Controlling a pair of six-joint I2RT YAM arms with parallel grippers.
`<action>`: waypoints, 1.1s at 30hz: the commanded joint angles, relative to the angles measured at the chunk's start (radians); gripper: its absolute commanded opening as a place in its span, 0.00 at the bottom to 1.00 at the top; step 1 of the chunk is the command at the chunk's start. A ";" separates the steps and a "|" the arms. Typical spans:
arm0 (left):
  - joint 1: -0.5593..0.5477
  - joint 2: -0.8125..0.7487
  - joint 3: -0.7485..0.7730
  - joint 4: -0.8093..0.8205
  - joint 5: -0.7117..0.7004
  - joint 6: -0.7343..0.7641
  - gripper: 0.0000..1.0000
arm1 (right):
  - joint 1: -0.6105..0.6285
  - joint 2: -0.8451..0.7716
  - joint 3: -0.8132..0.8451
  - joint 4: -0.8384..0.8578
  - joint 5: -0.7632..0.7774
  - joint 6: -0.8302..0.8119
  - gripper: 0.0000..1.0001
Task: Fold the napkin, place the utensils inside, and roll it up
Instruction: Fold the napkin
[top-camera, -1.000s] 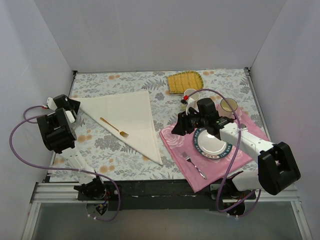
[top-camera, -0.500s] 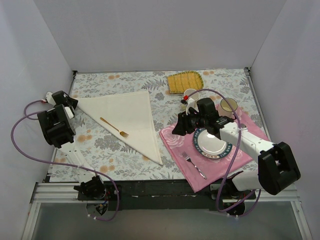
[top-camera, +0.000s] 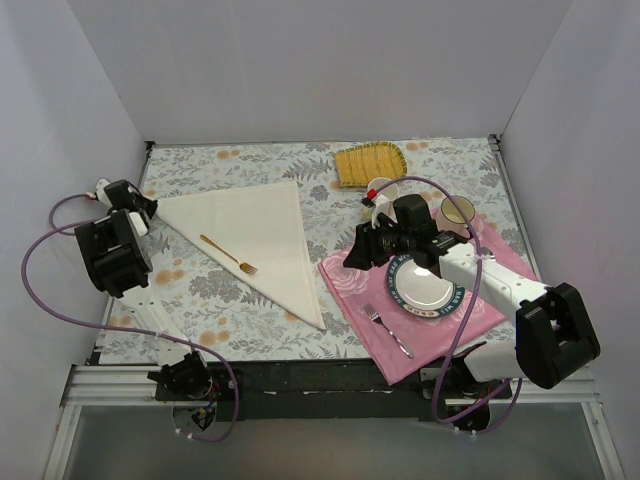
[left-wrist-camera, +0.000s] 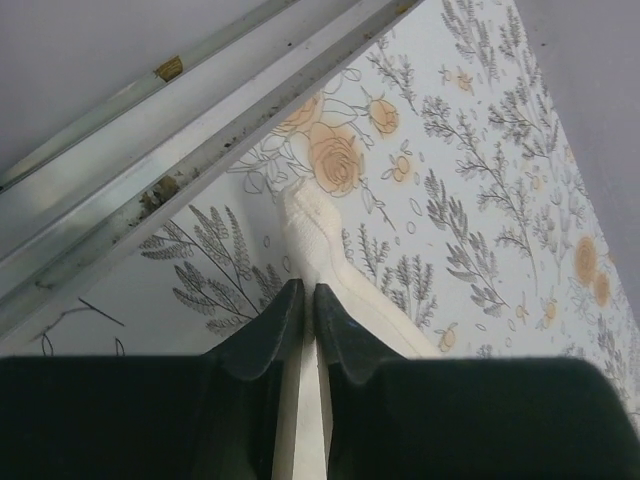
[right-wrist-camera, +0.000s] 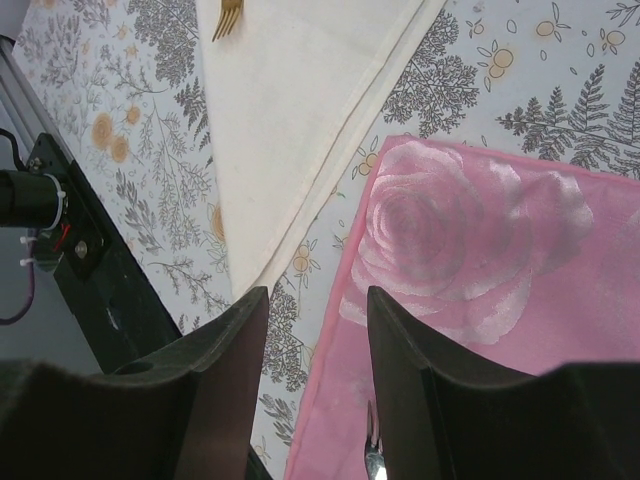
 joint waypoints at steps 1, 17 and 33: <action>-0.037 -0.178 -0.046 -0.019 -0.020 0.035 0.09 | 0.003 0.008 0.025 0.031 -0.031 0.013 0.52; -0.340 -0.510 -0.303 -0.313 -0.109 -0.053 0.07 | 0.002 0.016 0.015 -0.003 -0.054 -0.018 0.52; -0.404 -0.654 -0.434 -0.414 0.033 -0.013 0.07 | 0.003 0.019 0.002 0.014 -0.062 0.021 0.52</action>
